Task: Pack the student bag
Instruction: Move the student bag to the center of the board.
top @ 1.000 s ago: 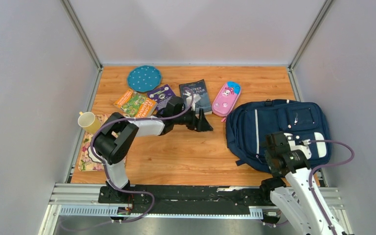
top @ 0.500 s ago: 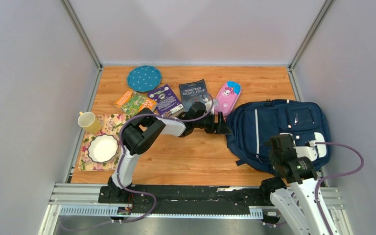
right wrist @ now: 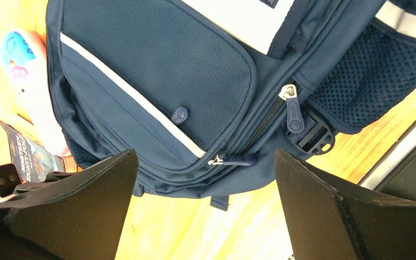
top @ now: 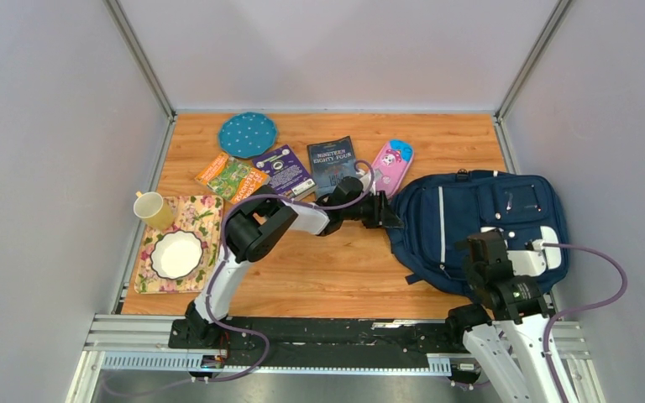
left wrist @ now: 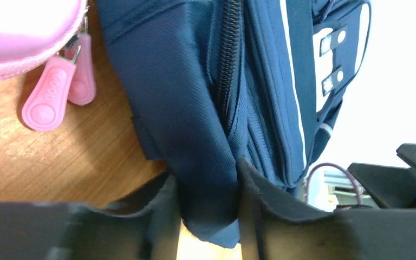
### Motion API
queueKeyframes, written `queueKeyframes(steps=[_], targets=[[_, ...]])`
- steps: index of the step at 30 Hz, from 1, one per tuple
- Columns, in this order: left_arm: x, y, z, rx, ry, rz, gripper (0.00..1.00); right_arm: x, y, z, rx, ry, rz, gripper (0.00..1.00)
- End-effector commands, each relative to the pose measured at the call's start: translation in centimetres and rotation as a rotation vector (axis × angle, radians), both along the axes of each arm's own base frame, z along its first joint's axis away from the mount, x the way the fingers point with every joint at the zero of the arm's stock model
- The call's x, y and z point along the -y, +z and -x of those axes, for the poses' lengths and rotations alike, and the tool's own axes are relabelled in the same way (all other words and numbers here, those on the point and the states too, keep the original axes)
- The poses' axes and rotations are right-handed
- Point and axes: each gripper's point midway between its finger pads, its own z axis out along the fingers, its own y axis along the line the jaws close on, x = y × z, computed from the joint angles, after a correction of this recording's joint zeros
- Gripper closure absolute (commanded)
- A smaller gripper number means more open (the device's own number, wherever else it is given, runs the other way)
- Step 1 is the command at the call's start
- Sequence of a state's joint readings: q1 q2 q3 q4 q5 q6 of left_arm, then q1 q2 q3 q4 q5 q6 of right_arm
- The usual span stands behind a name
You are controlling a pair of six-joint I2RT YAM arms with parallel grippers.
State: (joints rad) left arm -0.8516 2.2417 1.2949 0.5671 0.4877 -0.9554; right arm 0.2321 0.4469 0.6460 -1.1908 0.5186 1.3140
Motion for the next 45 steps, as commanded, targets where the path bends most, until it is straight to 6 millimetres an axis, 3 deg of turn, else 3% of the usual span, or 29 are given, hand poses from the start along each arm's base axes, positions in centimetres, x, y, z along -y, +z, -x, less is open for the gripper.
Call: queueKeyframes(steps=[1, 2, 3, 5, 8, 9, 15, 19, 20, 21, 23, 24, 27, 29, 31, 34, 36, 37, 39, 41, 45], targets=[[0.8, 1.0, 0.8, -0.008, -0.015, 0.077, 0.73, -0.4, 1.1, -1.5, 0.054, 0.037, 0.009, 0.0], [0.6, 0.7, 1.1, -0.015, -0.015, 0.074, 0.91, -0.4, 1.2, -1.5, 0.053, 0.048, 0.021, 0.0], [0.6, 1.2, 1.2, -0.008, -0.023, 0.085, 0.98, -0.3, 1.2, -1.5, 0.052, 0.051, 0.026, 0.0], [0.3, 1.4, 1.7, -0.004, -0.039, 0.085, 1.0, -0.3, 1.6, -1.7, 0.062, 0.068, 0.042, 0.0], [0.1, 3.7, 3.2, 0.034, -0.104, 0.121, 1.0, 0.0, 2.5, -1.8, 0.083, 0.083, 0.07, 0.0], [0.0, 5.9, 4.0, 0.069, -0.14, 0.149, 1.0, 0.1, 3.2, -1.8, 0.093, 0.096, 0.088, 0.0], [-1.0, 11.5, 6.3, 0.41, -0.281, -0.003, 1.0, 0.0, 7.1, -2.2, 0.239, 0.174, 0.141, 0.0], [-3.2, 14.3, 4.7, 0.623, -0.215, -0.111, 1.0, -1.7, 9.5, -2.9, 0.378, 0.292, 0.129, 0.0], [-4.2, 13.9, 4.3, 0.647, -0.184, -0.151, 1.0, -2.2, 9.9, -3.1, 0.406, 0.317, 0.123, 0.0], [-5.5, 15.5, 2.9, 0.703, -0.086, -0.19, 1.0, -2.6, 10.3, -3.2, 0.427, 0.335, 0.112, 0.0], [-7.4, 15.8, 1.9, 0.753, -0.013, -0.246, 1.0, -3.7, 10.8, -3.6, 0.462, 0.382, 0.084, 0.0], [-9.0, 17.4, 0.5, 0.781, 0.076, -0.265, 1.0, -4.1, 10.8, -3.7, 0.46, 0.4, 0.076, 0.0], [-12.9, 19.0, -1.8, 0.771, 0.233, -0.287, 1.0, -6.0, 11.0, -4.3, 0.439, 0.506, 0.043, 0.0], [-15.7, 19.3, -2.3, 0.758, 0.34, -0.302, 1.0, -8.2, 11.0, -4.8, 0.431, 0.622, 0.002, 0.0], [-17.4, 19.6, -2.6, 0.754, 0.404, -0.301, 1.0, -10.5, 11.1, -4.9, 0.439, 0.729, -0.063, 0.0], [-20.3, 19.2, -2.3, 0.746, 0.506, -0.332, 1.0, -12.3, 10.4, -4.9, 0.43, 0.825, -0.113, 0.0], [-22.3, 18.1, -1.8, 0.716, 0.577, -0.347, 1.0, -12.7, 9.2, -4.9, 0.403, 0.847, -0.125, 0.01], [-23.2, 16.3, -1.3, 0.69, 0.586, -0.376, 1.0, -12.8, 8.6, -4.7, 0.385, 0.85, -0.133, 0.01], [-25.2, 15.5, -1.1, 0.644, 0.679, -0.384, 1.0, -13.2, 7.6, -4.6, 0.37, 0.858, -0.163, 0.01], [-27.4, 13.1, -0.7, 0.584, 0.746, -0.443, 1.0, -13.8, 5.3, -4.2, 0.317, 0.875, -0.212, 0.01], [-29.2, 10.6, 0.0, 0.48, 0.818, -0.476, 1.0, -14.4, 2.0, -3.1, 0.211, 0.885, -0.29, 0.01]])
